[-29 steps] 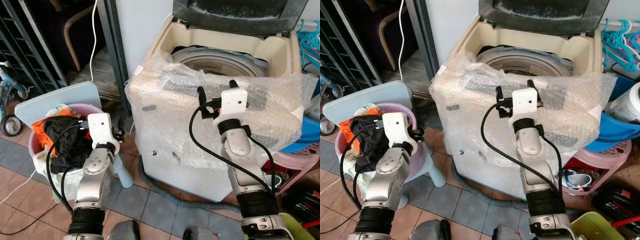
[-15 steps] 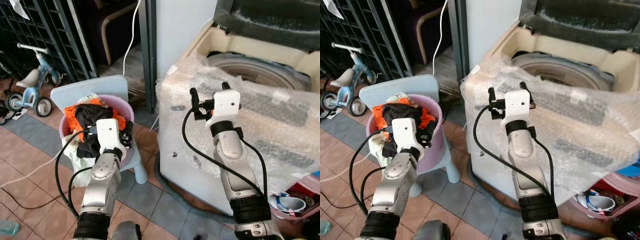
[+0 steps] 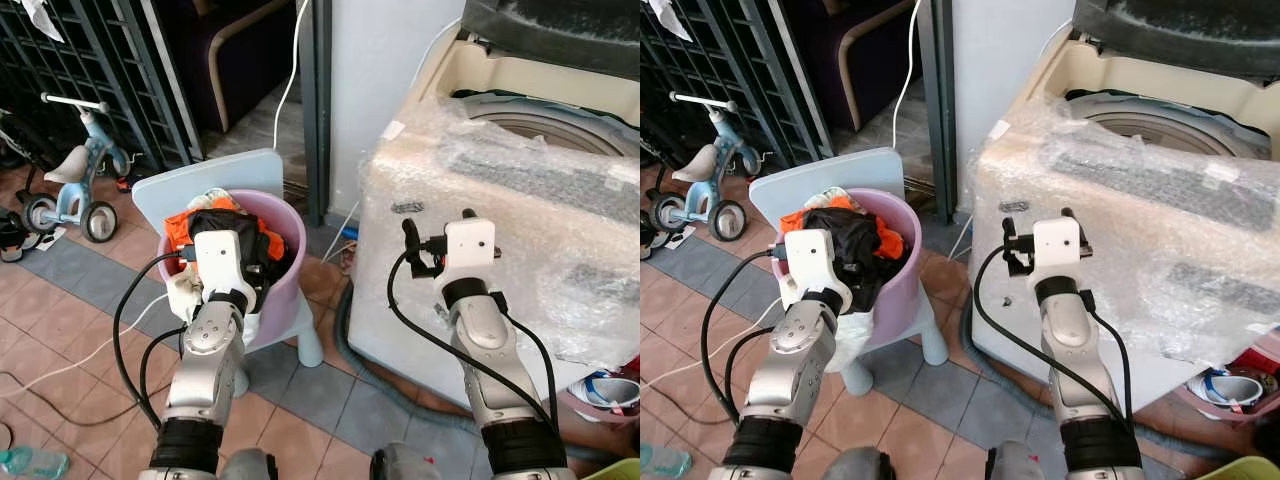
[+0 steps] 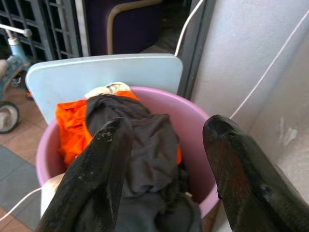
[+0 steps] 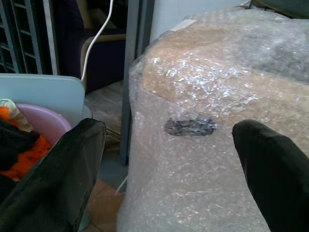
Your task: Clothes washing
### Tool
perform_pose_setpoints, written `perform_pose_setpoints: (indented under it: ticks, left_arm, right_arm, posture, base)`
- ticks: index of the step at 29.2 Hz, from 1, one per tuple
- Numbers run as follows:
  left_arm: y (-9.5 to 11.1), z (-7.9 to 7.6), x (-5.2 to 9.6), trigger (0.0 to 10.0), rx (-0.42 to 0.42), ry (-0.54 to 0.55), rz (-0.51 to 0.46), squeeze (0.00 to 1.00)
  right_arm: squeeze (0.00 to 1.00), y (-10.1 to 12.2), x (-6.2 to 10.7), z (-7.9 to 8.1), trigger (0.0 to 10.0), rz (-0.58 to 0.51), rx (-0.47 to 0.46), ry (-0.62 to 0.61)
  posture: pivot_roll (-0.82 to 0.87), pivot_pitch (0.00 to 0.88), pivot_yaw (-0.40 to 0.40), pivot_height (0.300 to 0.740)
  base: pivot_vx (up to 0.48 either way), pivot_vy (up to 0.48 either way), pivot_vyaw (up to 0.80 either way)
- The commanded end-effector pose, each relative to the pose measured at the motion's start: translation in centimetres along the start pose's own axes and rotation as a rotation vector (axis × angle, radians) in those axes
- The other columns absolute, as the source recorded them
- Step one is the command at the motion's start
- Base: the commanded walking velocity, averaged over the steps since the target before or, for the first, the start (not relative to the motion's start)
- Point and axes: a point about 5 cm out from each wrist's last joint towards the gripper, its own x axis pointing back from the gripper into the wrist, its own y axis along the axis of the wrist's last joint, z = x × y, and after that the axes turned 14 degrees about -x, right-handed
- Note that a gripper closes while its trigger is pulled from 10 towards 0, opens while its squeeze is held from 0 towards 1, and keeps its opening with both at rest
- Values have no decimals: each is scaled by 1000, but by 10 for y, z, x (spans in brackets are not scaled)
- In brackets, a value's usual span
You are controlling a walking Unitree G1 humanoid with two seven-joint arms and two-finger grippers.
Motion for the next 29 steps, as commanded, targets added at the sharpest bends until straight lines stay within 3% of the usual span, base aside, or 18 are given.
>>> perform_pose_setpoints:
  ticks: [1, 2, 3, 4, 9, 12, 16, 20, 29]
  left_arm:
    - [9, -1, 0, 10000, 43, -2, -52, 0]
    - [9, -1, 0, 10000, 43, -2, -52, 0]
    - [8, 1, -1, 10000, 36, 7, -38, 0]
    - [9, 0, -2, 10000, 25, 5, -38, 0]
    - [12, -1, -4, 10000, 34, -8, -47, 0]
    - [12, -2, -5, 10000, 40, -15, -32, 0]
    - [15, -3, -4, 10000, 45, -19, -43, 0]
    - [13, -3, -2, 10000, 46, -15, -37, 0]
    - [10, -7, 1, 10000, 57, -23, -9, 0]
  right_arm:
    - [0, -6, 5, -9, 10000, 37, 27, -42]
    - [0, -6, 5, -9, 10000, 37, 27, -42]
    - [0, -10, 9, -5, 10000, 43, 87, -12]
    - [0, -15, 13, 4, 10000, 69, -1, 56]
    - [0, -17, 13, 7, 10000, 87, -50, 17]
    - [0, -14, 9, 8, 10000, 88, 12, 35]
    - [0, -10, 4, 13, 10000, 81, 2, 101]
    - [0, -9, 2, 13, 10000, 83, -18, 98]
    - [0, -13, 0, 10, 10000, 119, -1, 105]
  posture:
    - [-60, 77, 36, 740]
    - [-60, 77, 36, 740]
    - [-59, 83, 39, 740]
    - [-59, 80, 40, 740]
    - [-68, 84, 44, 740]
    - [-63, 96, 43, 740]
    - [-63, 101, 39, 740]
    - [-63, 103, 37, 740]
    - [-65, 112, 31, 740]
  base:
    - [0, 0, 0]
    - [0, 0, 0]
    - [0, 0, 0]
    - [0, 0, 0]
    - [0, 0, 0]
    - [80, 0, 0]
    - [256, 0, 400]
    - [277, 0, 613]
    - [388, 0, 0]
